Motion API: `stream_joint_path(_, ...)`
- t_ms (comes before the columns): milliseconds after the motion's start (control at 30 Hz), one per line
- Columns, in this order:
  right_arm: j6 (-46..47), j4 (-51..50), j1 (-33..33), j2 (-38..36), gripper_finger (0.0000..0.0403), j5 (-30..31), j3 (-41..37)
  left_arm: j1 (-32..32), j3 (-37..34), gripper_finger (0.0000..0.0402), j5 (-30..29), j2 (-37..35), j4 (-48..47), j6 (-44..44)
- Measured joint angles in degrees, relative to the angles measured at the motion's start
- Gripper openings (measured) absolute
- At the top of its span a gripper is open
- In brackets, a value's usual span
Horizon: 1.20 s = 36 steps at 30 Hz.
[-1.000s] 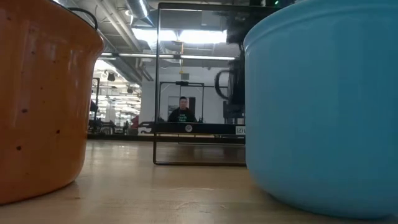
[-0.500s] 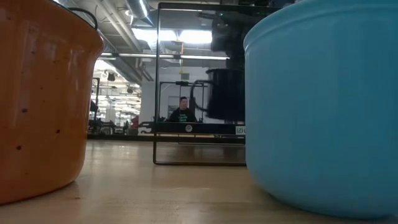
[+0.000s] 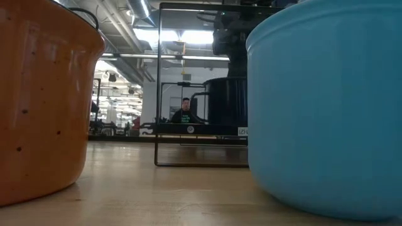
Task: Stack small to large cups/mugs on shelf
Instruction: Put the dark blue mug on the shelf, then put the orange mug on the shelf
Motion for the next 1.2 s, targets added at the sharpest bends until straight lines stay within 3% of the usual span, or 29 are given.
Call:
stream_joint_path(300,-0.09,0.64,0.00,-0.28,0.0136,1.50,1.52,0.00,0.00,0.0020,-0.02,0.00,-0.01,-0.01)
stream_joint_path(500,-1.15,-0.14,1.20,-0.60,0.0149,1.81,12.23,0.00,0.00,0.0020,-0.02,0.00,-0.02,0.00)
stream_joint_path(633,-3.28,-5.79,6.70,-0.68,0.0150,2.07,19.58,0.00,0.00,0.0020,-0.02,0.00,-0.02,0.00)
stream_joint_path(700,-5.21,-11.99,10.83,-0.68,0.0150,5.54,22.50,-0.01,0.00,0.0020,-0.02,0.00,-0.02,0.00)
stream_joint_path(867,-7.85,-20.82,22.19,-1.72,0.0150,21.10,25.03,-0.01,0.00,0.0020,-0.02,0.00,-0.02,0.00)
stream_joint_path(1000,-2.05,-24.13,26.94,-3.56,0.0150,23.87,24.03,-0.02,0.00,0.0020,0.00,0.00,-0.02,0.00)
stream_joint_path(1200,14.47,-26.86,32.78,-9.25,0.0150,24.70,19.20,-0.02,0.00,0.0020,0.00,0.00,-0.02,-0.01)
